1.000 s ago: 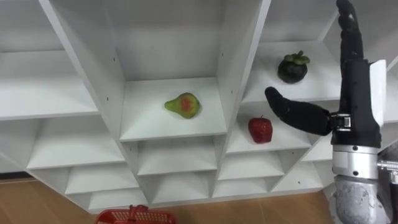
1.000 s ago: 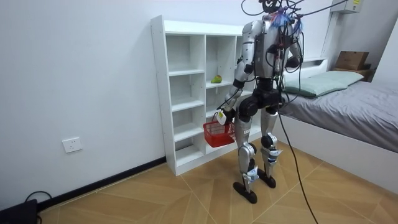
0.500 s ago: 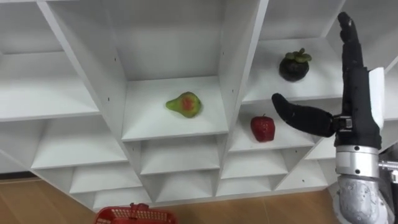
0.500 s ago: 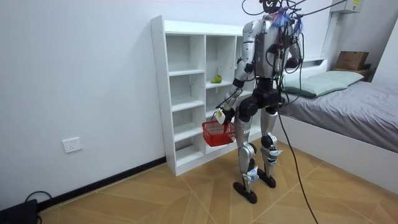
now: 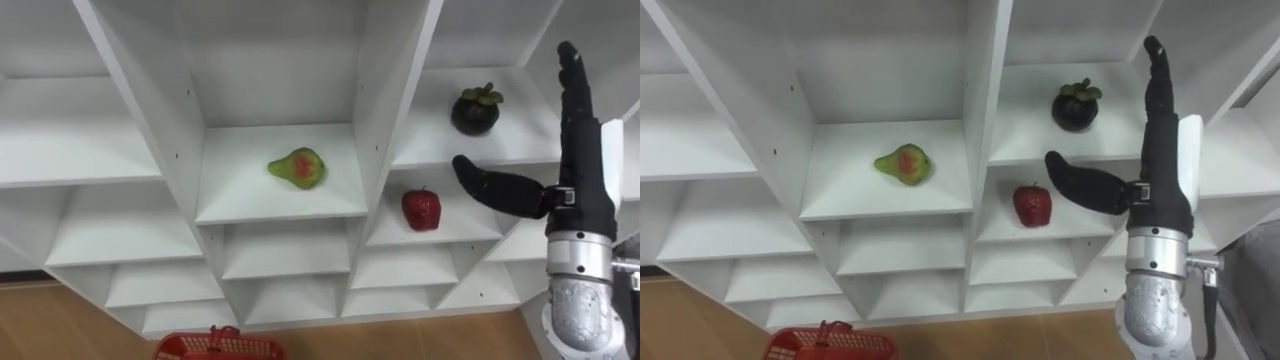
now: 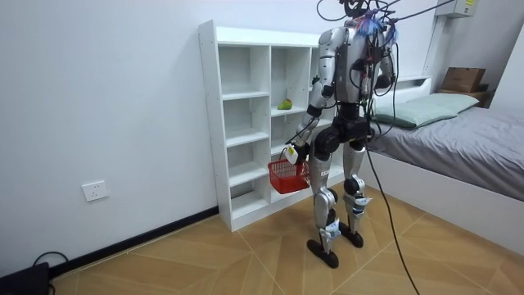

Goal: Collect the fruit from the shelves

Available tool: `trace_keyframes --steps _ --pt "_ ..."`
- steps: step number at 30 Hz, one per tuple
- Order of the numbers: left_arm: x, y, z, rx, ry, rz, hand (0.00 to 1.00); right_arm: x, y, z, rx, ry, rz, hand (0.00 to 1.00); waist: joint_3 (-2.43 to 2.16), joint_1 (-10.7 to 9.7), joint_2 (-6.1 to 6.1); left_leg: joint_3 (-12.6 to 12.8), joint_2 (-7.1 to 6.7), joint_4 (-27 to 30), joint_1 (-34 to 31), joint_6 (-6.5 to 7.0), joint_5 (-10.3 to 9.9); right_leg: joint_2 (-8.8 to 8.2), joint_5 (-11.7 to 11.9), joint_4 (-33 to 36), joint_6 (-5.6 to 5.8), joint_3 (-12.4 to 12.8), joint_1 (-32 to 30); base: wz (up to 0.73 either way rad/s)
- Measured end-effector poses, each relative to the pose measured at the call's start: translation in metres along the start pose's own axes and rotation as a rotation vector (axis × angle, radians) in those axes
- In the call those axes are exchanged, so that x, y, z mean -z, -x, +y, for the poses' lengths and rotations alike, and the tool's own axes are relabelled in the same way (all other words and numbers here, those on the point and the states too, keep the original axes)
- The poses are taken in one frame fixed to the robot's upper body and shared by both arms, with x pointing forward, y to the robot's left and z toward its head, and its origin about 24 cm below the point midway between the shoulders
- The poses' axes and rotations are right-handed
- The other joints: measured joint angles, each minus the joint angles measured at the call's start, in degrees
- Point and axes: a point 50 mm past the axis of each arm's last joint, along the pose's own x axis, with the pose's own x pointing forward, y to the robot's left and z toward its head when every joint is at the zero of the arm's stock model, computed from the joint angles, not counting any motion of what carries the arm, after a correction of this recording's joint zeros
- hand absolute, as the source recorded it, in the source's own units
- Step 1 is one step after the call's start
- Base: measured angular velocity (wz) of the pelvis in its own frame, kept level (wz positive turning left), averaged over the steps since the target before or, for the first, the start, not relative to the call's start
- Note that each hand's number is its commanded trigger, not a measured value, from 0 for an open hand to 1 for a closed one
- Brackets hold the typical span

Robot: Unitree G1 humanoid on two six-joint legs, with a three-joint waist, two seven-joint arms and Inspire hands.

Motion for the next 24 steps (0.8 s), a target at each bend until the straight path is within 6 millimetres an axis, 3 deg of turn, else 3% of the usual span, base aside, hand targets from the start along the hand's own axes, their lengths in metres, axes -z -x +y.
trace_keyframes --steps 7,15,18,24 --pt "0.002 0.001 0.000 -0.001 0.002 0.006 1.00 0.004 -0.015 -0.006 0.006 0.005 0.003 0.00 0.16 -0.5 0.06 -0.9 -0.04 0.0 0.1 0.00 0.0 -0.16 0.0 -0.1 -0.02 -1.2 0.3 0.07" --pt "0.001 0.001 0.004 -0.008 0.001 0.008 1.00 0.014 -0.018 -0.006 -0.025 -0.008 0.061 0.00 0.48 -1.2 -0.49 -0.9 -0.09 0.0 0.0 -0.01 0.1 -0.23 0.0 -0.1 -0.01 -1.3 0.1 0.00" --pt "0.001 0.001 0.005 -0.010 -0.010 0.015 1.00 0.017 -0.023 -0.008 -0.019 0.004 0.081 0.00 0.38 -1.2 -0.66 -0.8 -0.09 0.0 -0.1 -0.01 0.1 -0.22 0.0 -0.1 -0.02 -1.2 0.0 0.00" --pt "0.000 0.001 0.007 -0.020 0.001 0.013 1.00 0.002 -0.047 -0.014 0.020 0.001 -0.003 0.00 0.35 -1.3 -0.71 -0.8 -0.08 0.0 0.0 -0.01 0.1 -0.20 0.0 0.0 -0.03 -1.1 0.0 0.00"
